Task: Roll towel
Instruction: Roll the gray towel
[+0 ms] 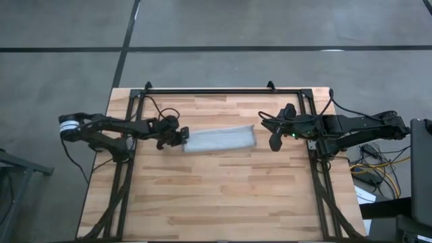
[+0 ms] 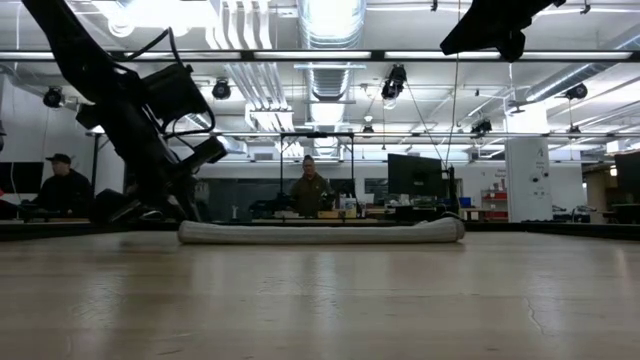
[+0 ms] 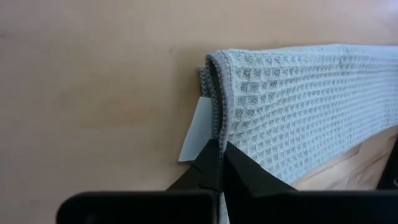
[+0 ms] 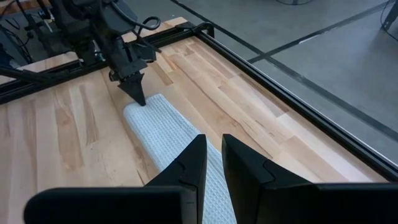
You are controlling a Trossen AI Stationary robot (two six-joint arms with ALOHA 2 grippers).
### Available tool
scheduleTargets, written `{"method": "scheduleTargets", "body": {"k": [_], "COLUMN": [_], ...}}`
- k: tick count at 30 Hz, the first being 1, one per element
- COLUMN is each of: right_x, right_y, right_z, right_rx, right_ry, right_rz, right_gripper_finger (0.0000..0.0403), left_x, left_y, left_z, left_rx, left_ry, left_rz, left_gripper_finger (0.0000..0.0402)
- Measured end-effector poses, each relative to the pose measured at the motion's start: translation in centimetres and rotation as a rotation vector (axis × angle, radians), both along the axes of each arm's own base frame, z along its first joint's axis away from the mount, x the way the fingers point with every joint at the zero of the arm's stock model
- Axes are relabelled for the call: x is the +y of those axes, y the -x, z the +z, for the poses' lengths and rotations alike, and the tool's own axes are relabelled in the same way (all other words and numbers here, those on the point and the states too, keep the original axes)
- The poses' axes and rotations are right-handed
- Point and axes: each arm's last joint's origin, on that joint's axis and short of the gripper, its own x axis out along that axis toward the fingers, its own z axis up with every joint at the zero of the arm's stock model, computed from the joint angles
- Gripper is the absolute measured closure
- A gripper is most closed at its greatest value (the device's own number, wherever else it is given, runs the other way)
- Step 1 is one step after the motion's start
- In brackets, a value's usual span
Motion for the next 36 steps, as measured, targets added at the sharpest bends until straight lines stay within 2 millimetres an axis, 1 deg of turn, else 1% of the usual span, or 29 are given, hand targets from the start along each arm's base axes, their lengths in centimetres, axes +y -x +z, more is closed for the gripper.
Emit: {"method": "scheduleTargets", "body": {"k": [5, 14, 18, 23, 26, 31, 36], "right_x": [0.0, 0.0, 0.0, 0.0, 0.0, 0.0, 0.0], "right_y": [0.0, 0.0, 0.0, 0.0, 0.0, 0.0, 0.0], "right_z": [0.0, 0.0, 0.0, 0.0, 0.0, 0.0, 0.0], "right_rx": [0.000, 0.001, 0.001, 0.001, 0.001, 0.001, 0.001], "right_ry": [0.000, 0.000, 0.000, 0.000, 0.000, 0.000, 0.000], "right_rz": [0.000, 0.000, 0.000, 0.000, 0.000, 0.000, 0.000], "right_gripper_finger": [0.0353, 0.0353, 0.0353, 0.0353, 0.0353, 0.0353, 0.0353], "left_x": [-0.2, -0.4, -0.2, 0.3, 0.5, 0.6, 0.6], "left_y": [0.7, 2.0, 1.6, 0.6, 0.0, -0.8, -1.1], "left_z": [0.6, 2.1, 3.4, 5.0, 5.1, 4.2, 4.1], "left_rx": [0.016, 0.055, 0.095, 0.156, 0.197, 0.215, 0.185], "left_ry": [0.009, -0.050, -0.082, -0.149, -0.151, -0.091, -0.065], "left_rz": [0.006, -0.004, -0.027, -0.057, -0.077, -0.111, -0.129], "left_gripper_finger": [0.0398, 0.0398, 0.0398, 0.0399, 0.0399, 0.0397, 0.0369]}}
